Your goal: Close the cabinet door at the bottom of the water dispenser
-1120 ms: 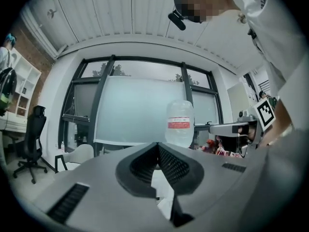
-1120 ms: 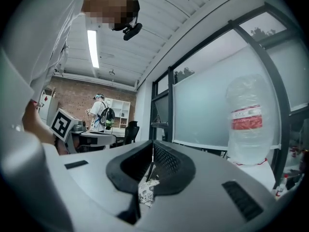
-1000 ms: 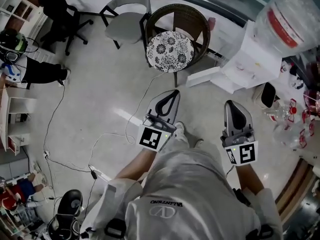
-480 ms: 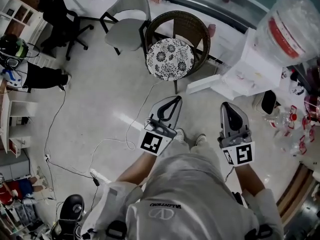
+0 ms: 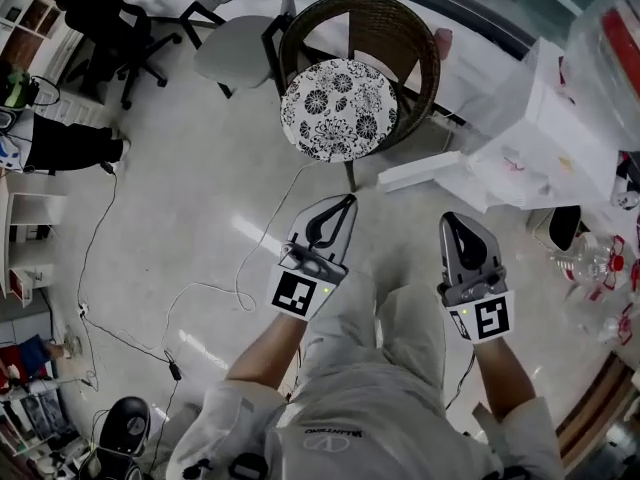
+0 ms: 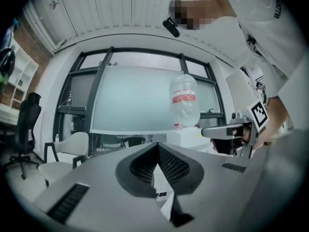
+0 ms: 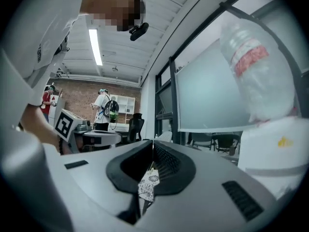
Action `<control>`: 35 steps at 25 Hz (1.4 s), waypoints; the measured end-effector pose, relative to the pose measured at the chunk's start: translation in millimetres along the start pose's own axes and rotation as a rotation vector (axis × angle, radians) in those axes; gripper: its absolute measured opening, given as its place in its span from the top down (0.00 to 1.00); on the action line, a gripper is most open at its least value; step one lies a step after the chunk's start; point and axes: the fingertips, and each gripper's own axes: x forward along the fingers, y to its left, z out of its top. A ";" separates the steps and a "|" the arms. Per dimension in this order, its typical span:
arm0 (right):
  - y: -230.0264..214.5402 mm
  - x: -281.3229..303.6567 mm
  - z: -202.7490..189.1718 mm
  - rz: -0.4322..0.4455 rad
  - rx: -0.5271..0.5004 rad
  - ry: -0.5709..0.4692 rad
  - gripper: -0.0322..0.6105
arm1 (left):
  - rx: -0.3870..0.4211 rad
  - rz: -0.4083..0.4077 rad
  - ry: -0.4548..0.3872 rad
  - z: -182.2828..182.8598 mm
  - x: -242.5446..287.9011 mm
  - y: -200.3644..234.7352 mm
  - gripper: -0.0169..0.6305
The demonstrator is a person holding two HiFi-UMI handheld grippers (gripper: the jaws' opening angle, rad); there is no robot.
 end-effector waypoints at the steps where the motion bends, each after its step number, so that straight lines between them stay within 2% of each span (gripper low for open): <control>1: -5.4 5.3 -30.8 0.010 0.004 0.008 0.92 | 0.004 0.000 -0.006 -26.8 8.0 3.8 0.97; 4: -21.1 18.4 -125.7 0.018 0.010 0.033 0.92 | 0.033 -0.019 -0.003 -114.7 27.3 6.5 0.97; 8: -26.6 42.7 -236.8 0.039 -0.017 0.018 0.92 | 0.070 -0.040 0.027 -229.8 42.0 9.9 0.97; 12: -20.7 63.2 -322.4 0.079 -0.004 -0.001 0.92 | 0.082 -0.053 0.031 -322.5 51.7 11.0 0.97; 15: -16.4 72.0 -375.4 0.110 0.000 -0.002 0.92 | 0.086 -0.057 0.020 -373.6 58.4 13.1 0.97; 19: -19.6 81.6 -430.2 0.146 -0.017 0.007 0.92 | 0.117 -0.083 -0.004 -420.2 69.0 15.2 0.97; 25: -27.9 89.4 -483.4 0.159 -0.019 -0.007 0.92 | 0.111 -0.135 -0.028 -472.3 80.7 16.0 0.96; 29: -27.3 94.2 -504.2 0.179 -0.030 -0.001 0.92 | 0.118 -0.174 -0.027 -493.9 90.3 10.0 0.86; 33: -29.5 95.2 -514.9 0.180 -0.028 -0.006 0.92 | 0.077 -0.199 -0.020 -506.0 103.3 12.3 0.68; 35: -32.9 93.3 -519.0 0.179 -0.023 -0.011 0.92 | 0.059 -0.213 -0.024 -507.2 109.0 13.4 0.63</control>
